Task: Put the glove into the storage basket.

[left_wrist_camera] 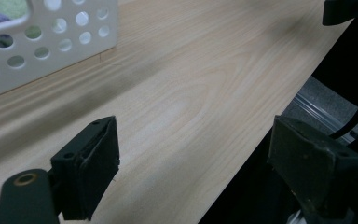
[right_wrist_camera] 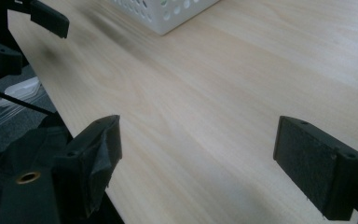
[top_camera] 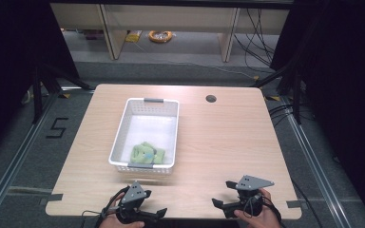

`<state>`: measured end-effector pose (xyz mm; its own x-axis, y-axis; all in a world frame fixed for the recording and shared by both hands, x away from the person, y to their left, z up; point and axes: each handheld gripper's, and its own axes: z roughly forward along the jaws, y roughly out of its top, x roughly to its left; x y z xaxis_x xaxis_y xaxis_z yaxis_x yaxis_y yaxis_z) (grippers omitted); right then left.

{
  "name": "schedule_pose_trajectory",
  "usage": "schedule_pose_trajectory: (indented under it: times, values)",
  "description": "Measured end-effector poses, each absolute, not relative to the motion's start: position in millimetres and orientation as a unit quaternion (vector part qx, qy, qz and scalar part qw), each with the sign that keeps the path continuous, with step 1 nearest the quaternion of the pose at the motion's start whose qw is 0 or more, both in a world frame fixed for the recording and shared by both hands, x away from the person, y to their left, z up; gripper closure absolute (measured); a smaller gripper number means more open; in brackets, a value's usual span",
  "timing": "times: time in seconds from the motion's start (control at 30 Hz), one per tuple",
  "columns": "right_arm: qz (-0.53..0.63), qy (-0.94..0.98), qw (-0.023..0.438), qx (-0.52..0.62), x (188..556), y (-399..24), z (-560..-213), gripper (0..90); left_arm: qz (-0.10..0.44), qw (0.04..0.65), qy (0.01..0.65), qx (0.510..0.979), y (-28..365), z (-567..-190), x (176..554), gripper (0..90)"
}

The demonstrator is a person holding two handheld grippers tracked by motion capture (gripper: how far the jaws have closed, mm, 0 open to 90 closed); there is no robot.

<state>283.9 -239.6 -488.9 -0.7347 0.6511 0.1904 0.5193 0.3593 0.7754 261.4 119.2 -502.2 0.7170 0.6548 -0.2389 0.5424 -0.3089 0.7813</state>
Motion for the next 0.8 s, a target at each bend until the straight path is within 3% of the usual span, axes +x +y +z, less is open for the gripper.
schedule_pose_trajectory:
  times: [0.8]
  values:
    - [0.416,0.835,0.075,0.353,278.2,-241.6,-498.8,16.3,0.061,0.449,0.372,0.81,120.1,-506.1,265.9,15.5]
